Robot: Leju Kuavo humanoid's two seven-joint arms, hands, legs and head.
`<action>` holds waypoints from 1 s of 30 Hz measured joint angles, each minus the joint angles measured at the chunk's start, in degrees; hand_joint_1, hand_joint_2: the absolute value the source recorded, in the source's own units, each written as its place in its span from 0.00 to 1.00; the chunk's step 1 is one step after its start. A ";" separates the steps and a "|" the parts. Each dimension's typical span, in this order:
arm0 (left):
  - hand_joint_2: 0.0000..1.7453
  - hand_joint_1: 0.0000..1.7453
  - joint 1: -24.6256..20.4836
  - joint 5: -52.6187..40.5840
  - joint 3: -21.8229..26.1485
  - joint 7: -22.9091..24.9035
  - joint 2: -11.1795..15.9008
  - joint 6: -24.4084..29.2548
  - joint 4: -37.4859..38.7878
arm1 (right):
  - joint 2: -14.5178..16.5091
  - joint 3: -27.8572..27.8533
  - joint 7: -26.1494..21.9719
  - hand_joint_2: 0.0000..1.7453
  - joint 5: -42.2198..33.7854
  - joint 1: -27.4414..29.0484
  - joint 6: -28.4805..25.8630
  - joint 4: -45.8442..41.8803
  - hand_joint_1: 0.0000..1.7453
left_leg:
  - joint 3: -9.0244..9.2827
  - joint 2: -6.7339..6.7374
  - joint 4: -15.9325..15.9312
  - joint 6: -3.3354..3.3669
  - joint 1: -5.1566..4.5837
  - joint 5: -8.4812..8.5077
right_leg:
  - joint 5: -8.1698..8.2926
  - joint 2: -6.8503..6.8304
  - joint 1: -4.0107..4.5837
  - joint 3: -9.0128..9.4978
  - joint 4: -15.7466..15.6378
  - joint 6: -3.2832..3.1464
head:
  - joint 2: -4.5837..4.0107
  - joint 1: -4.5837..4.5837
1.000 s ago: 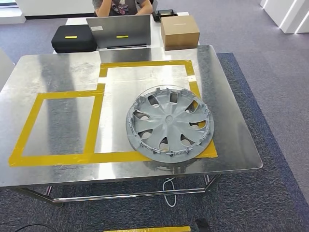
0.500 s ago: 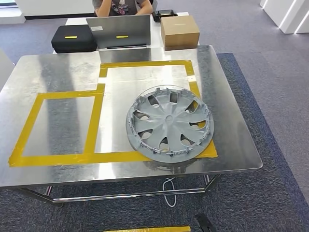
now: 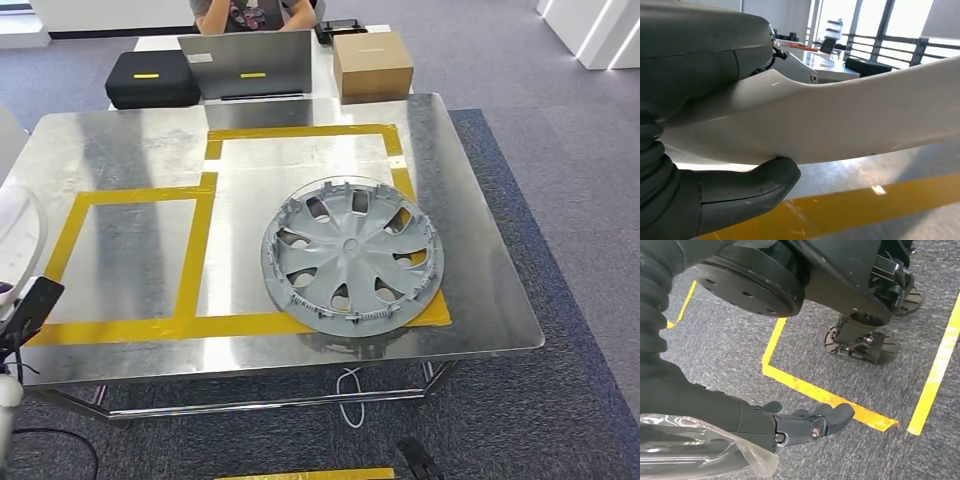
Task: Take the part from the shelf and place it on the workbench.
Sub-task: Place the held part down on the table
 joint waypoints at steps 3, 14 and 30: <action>1.00 1.00 -2.97 -4.62 -3.59 2.63 -0.79 -1.43 2.25 | 0.00 0.22 0.37 1.00 0.20 -0.33 0.41 -0.03 0.00 | -0.07 0.00 0.05 0.01 0.01 0.01 | 0.01 -0.03 0.00 -0.02 0.00 0.01 | 0.00 0.01; 1.00 1.00 -9.91 -9.93 -10.42 8.00 -3.33 -4.15 9.63 | 0.00 0.52 1.33 1.00 0.55 -0.91 0.81 -0.16 0.00 | -0.09 0.09 0.14 0.03 0.00 0.01 | 0.07 0.12 0.00 -0.02 0.01 0.08 | 0.00 0.01; 0.25 0.00 -11.32 -11.04 -10.51 9.40 -3.45 -2.92 16.37 | 0.00 0.51 2.34 0.00 0.70 -0.88 1.23 -0.17 0.00 | -0.11 0.11 0.14 0.03 0.00 0.01 | 0.07 0.11 0.00 -0.01 0.01 0.08 | 0.00 0.01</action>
